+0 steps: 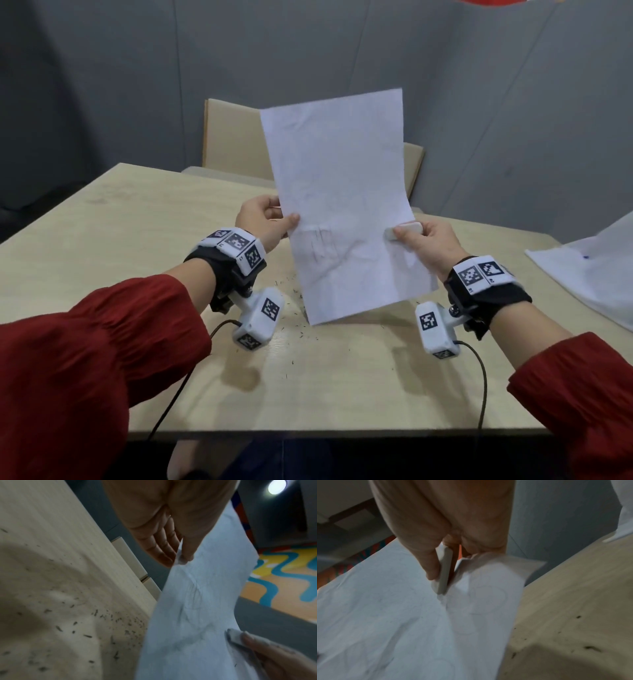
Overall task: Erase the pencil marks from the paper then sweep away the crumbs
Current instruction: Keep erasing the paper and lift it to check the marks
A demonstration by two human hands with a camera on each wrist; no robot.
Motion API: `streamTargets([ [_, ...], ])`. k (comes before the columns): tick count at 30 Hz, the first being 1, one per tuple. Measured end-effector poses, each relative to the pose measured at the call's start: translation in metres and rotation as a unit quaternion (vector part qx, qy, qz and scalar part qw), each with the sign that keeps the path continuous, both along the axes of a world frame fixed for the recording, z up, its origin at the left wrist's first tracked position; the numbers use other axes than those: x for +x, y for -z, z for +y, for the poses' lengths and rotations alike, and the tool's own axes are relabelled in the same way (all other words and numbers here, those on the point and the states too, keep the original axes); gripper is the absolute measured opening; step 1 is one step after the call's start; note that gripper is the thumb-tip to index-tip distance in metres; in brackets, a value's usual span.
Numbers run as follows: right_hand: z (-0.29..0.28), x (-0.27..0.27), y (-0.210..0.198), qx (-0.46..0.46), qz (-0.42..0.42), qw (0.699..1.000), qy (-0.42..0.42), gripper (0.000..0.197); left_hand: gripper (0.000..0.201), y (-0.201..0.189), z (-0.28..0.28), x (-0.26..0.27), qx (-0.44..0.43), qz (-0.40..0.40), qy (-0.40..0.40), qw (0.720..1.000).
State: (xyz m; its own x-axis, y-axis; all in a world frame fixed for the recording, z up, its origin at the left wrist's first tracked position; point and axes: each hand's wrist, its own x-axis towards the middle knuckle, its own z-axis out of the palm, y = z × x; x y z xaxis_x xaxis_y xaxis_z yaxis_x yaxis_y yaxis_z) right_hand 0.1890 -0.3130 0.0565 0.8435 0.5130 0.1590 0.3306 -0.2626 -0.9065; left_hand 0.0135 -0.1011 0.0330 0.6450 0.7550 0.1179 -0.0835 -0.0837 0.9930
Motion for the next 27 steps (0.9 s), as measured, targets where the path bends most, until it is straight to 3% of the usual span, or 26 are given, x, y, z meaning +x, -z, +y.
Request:
streamTargets([
  [4,-0.011,0.011,0.006,-0.116,-0.016,0.993,0.005,0.016,0.044,0.008,-0.006,0.0,0.034,0.037,0.007,0.999],
  [9,-0.013,0.012,0.016,-0.179,-0.032,0.983,0.002,0.013,0.04,0.016,-0.01,0.0,0.049,0.091,0.005,0.995],
  [14,-0.002,0.017,0.024,-0.294,-0.2,0.935,0.006,0.009,0.045,0.025,-0.006,0.0,0.03,0.141,-0.008,0.99],
  [19,0.014,-0.01,0.036,-0.344,-0.213,0.904,-0.14,0.015,0.059,0.035,-0.006,0.003,0.039,0.172,0.007,0.984],
  [21,0.022,-0.018,0.041,-0.36,-0.218,0.892,-0.162,0.016,0.064,0.037,-0.004,0.005,0.066,0.181,0.006,0.981],
  [24,0.029,-0.02,0.044,-0.353,-0.203,0.9,-0.155,0.017,0.069,0.038,0.004,0.006,0.154,0.221,0.002,0.963],
  [27,0.033,-0.02,0.044,-0.37,-0.208,0.892,-0.159,0.017,0.068,0.039,0.008,0.007,0.307,0.29,0.041,0.905],
])
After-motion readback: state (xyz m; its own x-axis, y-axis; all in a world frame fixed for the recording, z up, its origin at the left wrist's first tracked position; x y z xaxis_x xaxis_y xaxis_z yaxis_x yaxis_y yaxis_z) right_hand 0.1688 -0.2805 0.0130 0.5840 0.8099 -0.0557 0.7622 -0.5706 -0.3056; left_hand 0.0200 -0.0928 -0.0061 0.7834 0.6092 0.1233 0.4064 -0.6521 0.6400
